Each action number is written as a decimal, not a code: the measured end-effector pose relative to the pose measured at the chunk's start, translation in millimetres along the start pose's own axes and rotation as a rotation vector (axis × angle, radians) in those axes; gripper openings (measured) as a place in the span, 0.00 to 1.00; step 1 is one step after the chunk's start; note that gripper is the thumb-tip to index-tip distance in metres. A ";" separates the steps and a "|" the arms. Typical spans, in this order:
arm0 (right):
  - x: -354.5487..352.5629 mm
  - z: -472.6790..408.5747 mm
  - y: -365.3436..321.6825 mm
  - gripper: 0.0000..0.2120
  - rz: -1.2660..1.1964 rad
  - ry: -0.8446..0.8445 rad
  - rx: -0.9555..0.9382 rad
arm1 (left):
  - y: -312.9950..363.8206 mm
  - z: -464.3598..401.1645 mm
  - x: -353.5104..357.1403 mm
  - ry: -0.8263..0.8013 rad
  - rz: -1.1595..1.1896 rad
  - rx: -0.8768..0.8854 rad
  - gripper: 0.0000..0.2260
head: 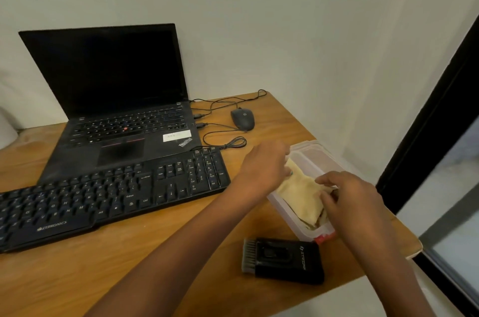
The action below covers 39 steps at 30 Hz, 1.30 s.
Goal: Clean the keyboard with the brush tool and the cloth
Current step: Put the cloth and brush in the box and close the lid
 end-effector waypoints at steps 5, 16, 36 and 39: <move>-12.3 9.8 -5.5 0.09 0.093 0.033 -0.096 | -5.3 13.1 -12.0 0.111 -0.008 0.030 0.12; 8.7 84.3 -47.9 0.18 -0.123 -0.402 -0.402 | -52.5 86.5 -20.1 0.231 0.299 -0.115 0.06; 59.3 90.2 -92.4 0.24 -0.443 -0.038 -0.212 | -66.6 182.8 5.9 0.076 1.283 -0.413 0.09; 63.8 90.9 -104.7 0.23 -0.460 0.010 -0.284 | -70.9 185.3 0.0 0.166 1.302 -0.399 0.09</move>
Point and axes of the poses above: each hand's wrist, its own z-axis away from the middle knuckle, its own x-axis out of the palm, y = z × x, the point moved 3 cm from there along -z, towards the middle knuckle, and after that the axes turned 2 degrees about -z, right-handed, at the moved point
